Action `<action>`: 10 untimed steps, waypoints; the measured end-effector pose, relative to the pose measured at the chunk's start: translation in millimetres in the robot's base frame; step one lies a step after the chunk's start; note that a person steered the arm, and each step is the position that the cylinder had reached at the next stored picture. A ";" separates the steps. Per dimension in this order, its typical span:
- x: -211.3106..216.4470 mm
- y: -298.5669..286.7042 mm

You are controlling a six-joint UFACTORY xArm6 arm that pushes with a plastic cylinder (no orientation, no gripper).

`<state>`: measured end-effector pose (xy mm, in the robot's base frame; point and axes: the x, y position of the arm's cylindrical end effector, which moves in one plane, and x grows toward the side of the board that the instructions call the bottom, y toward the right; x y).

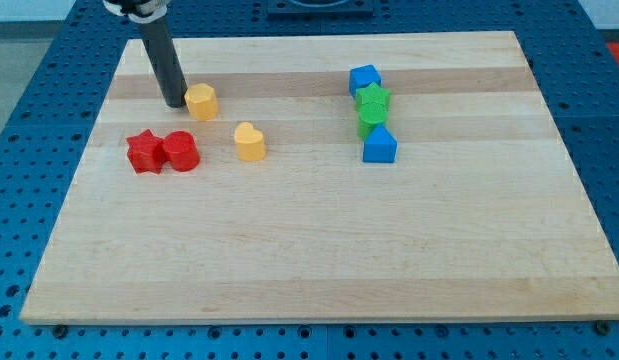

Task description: Slide the yellow hexagon towards the center

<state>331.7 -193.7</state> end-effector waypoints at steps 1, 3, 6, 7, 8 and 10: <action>2.7 13.5; 2.7 63.0; 22.0 91.9; 22.0 95.3; 22.0 105.4; 22.0 118.5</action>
